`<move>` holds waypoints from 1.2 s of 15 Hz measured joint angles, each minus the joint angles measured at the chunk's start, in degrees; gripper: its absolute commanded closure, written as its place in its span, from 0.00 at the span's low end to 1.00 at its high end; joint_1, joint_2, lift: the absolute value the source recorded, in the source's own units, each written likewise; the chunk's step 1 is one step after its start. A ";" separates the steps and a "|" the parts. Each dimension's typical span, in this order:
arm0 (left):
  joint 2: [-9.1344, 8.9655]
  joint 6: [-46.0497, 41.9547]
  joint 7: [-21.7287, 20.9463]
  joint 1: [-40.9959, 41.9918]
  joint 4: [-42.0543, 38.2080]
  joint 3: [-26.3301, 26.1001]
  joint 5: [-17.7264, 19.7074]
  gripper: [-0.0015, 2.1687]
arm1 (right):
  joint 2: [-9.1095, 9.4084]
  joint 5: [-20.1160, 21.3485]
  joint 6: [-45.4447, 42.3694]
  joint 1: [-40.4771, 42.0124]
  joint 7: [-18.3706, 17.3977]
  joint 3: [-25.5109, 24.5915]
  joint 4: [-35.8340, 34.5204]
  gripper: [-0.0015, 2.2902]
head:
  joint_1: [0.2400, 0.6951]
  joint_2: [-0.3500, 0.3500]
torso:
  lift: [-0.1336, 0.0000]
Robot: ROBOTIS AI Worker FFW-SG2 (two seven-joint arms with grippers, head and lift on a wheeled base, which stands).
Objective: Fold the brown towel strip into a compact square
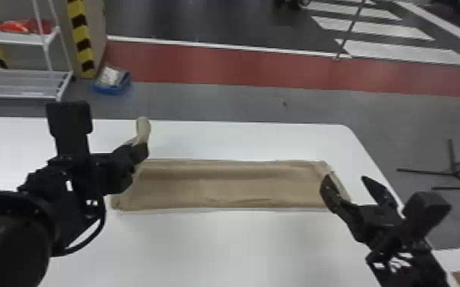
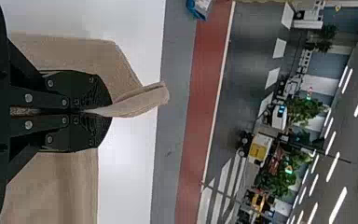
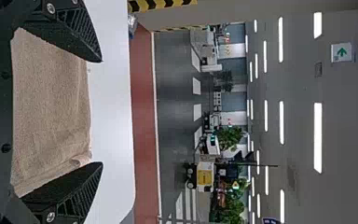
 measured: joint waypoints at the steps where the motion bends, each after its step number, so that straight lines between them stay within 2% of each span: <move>1: -0.33 -2.59 1.46 -0.90 2.61 -3.45 -0.63 0.83 | -0.42 -1.09 0.07 -0.53 -0.05 -0.83 1.03 0.04 | 1.00 0.03 | 0.13; 2: -0.42 -5.99 2.83 -1.94 5.66 -6.72 -1.09 0.77 | -0.67 -1.99 0.05 -0.90 -0.09 -1.68 1.91 0.04 | 1.00 0.00 | 0.13; 3: -0.48 -10.21 4.46 -3.38 9.47 -10.57 -1.37 0.51 | -0.82 -2.87 -0.09 -1.16 -0.10 -2.56 2.83 0.04 | 1.00 0.00 | 0.13; 4: -0.50 -13.75 5.31 -4.66 12.86 -13.75 -1.46 0.12 | -0.90 -3.45 -0.29 -1.32 -0.06 -3.02 3.57 0.04 | 1.00 0.00 | 0.13; 5: -0.51 -16.22 5.27 -5.56 15.30 -16.05 -1.49 0.00 | -0.91 -3.73 -0.43 -1.46 -0.04 -3.01 4.07 0.04 | 1.00 0.00 | 0.13; 7: -0.51 -17.81 4.37 -6.02 16.90 -17.95 -1.46 0.00 | -0.87 -3.76 -0.51 -1.64 -0.09 -2.19 4.37 0.04 | 1.00 0.00 | 0.13; 9: -0.52 -17.81 2.76 -3.79 15.46 -17.20 -1.63 0.02 | -0.78 -3.19 0.45 -2.49 -0.20 -0.50 4.35 0.04 | 1.00 0.00 | 0.13; 11: -0.52 -17.26 -0.25 0.15 12.35 -13.64 -1.86 0.02 | -0.71 -2.17 2.13 -3.83 -0.67 1.57 4.07 0.04 | 1.00 0.00 | 0.13; 13: -0.51 -16.81 -0.66 4.69 8.26 -8.85 -2.21 0.02 | -0.37 -0.42 4.48 -6.08 -0.99 4.50 3.92 0.04 | 1.00 0.01 | 0.13; 16: 1.51 -18.79 -1.76 11.63 3.32 0.63 -2.25 0.02 | 2.11 3.59 7.80 -9.70 -1.58 9.68 3.98 0.08 | 1.00 0.19 | 0.13; 17: 1.89 -20.65 -3.55 14.09 2.45 4.59 -2.61 0.02 | 2.85 4.65 9.11 -10.91 -1.63 11.62 4.32 0.09 | 1.00 0.33 | 0.13; 18: 2.04 -22.17 -5.04 16.05 2.10 8.22 -2.86 0.02 | 3.36 5.45 10.50 -12.16 -1.67 13.56 5.06 0.10 | 1.00 0.41 | 0.13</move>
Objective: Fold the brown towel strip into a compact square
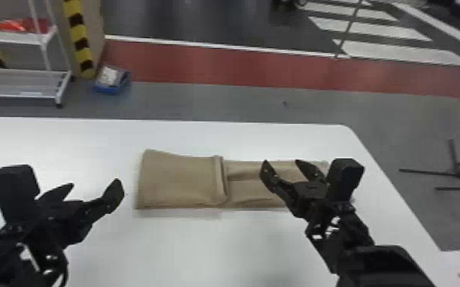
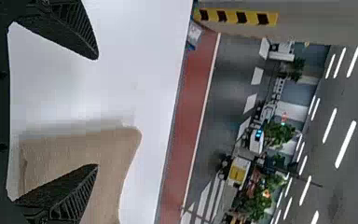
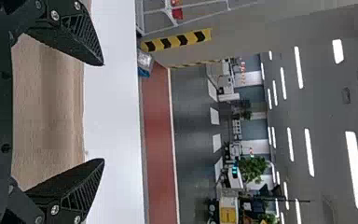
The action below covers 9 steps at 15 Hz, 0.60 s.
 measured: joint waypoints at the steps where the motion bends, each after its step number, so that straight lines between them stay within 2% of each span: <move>1: 0.05 -0.98 -0.68 1.22 -0.01 2.42 -0.09 0.02 | 0.43 0.70 0.99 -1.14 -0.01 1.58 1.10 0.12 | 1.00 0.46 | 0.13; 3: 0.09 -3.53 -1.57 3.08 0.86 4.93 -0.74 0.02 | 1.11 1.64 2.82 -3.82 0.07 4.92 4.91 0.13 | 1.00 0.55 | 0.13; 5: 0.05 -7.13 -1.68 3.81 2.40 4.89 -1.92 0.02 | 1.20 1.70 3.32 -5.83 0.20 7.81 8.91 0.15 | 1.00 0.64 | 0.13; 6: 0.04 -8.91 -1.65 3.87 3.26 4.62 -2.15 0.02 | 1.23 1.46 3.37 -6.68 0.66 9.16 10.80 0.18 | 1.00 0.65 | 0.13; 9: 0.06 -10.65 -2.80 3.79 4.34 4.75 -0.88 0.02 | 1.31 0.30 3.07 -7.48 1.60 11.97 13.23 0.18 | 1.00 0.70 | 0.13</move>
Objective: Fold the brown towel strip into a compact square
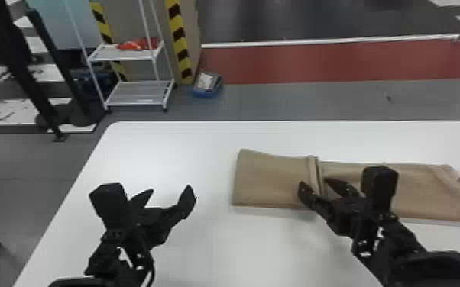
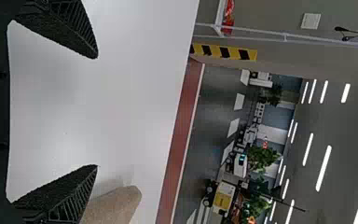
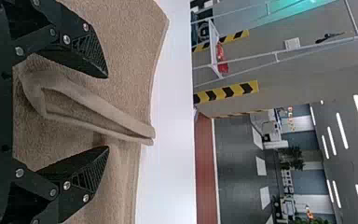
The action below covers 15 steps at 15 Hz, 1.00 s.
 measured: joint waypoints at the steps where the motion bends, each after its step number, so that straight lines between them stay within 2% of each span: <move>1: 0.01 0.00 -0.19 0.00 0.06 0.22 0.36 0.02 | 0.06 0.04 -0.07 -0.09 -0.16 0.53 0.21 0.18 | 1.00 0.71 | 0.13; 8: 0.02 -0.05 -0.65 0.34 0.64 1.32 1.45 0.02 | 0.18 0.72 -0.63 -0.38 -2.94 1.32 0.56 0.18 | 1.00 0.73 | 0.13; 10: 0.00 -0.06 -0.90 0.41 0.74 1.28 1.44 0.02 | 0.18 1.62 -0.94 -0.38 -3.54 1.52 0.62 0.22 | 1.00 0.72 | 0.13; 15: -0.04 -0.14 -0.81 0.49 0.83 1.00 0.95 0.02 | 0.12 1.89 -0.14 -1.02 -3.85 1.68 1.65 0.22 | 1.00 0.72 | 0.13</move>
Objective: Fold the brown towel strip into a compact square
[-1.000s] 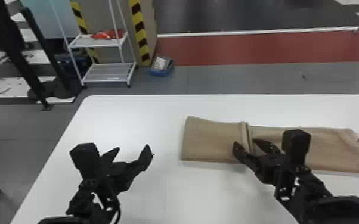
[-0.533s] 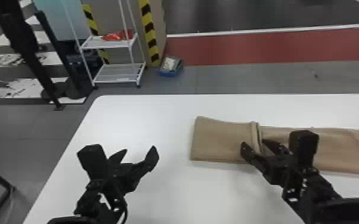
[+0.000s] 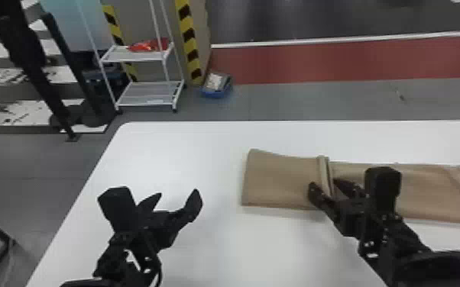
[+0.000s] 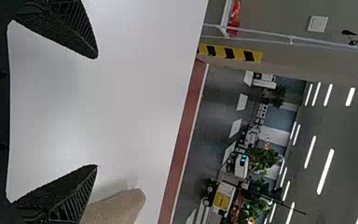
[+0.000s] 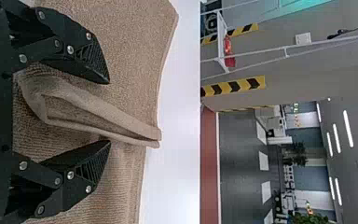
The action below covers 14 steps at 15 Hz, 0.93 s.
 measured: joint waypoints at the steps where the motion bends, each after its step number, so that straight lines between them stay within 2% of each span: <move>1: 0.01 -0.04 -0.02 0.01 0.01 -0.02 -0.08 0.02 | -0.02 -0.11 0.06 0.13 0.00 -0.13 0.02 0.27 | 1.00 0.71 | 0.13; 4: 0.02 -0.09 0.00 0.02 0.00 -0.06 -0.19 0.02 | -0.10 -0.80 0.19 0.44 0.17 -0.84 -0.37 0.32 | 1.00 0.71 | 0.13; 6: -0.01 -0.09 0.01 0.02 -0.04 -0.11 -0.21 0.02 | -0.19 -1.23 -0.06 0.85 0.31 -0.97 -1.17 0.32 | 1.00 0.70 | 0.13; 8: 0.01 -0.09 0.01 0.09 -0.22 -0.12 -0.21 0.02 | -0.28 -1.62 -0.14 1.10 0.64 -0.86 -1.92 0.41 | 1.00 0.71 | 0.13; 14: 0.06 -0.02 0.01 1.01 -1.03 -0.04 -0.27 0.02 | -0.47 -2.72 0.92 1.16 0.93 -1.30 -2.33 0.41 | 1.00 0.71 | 0.13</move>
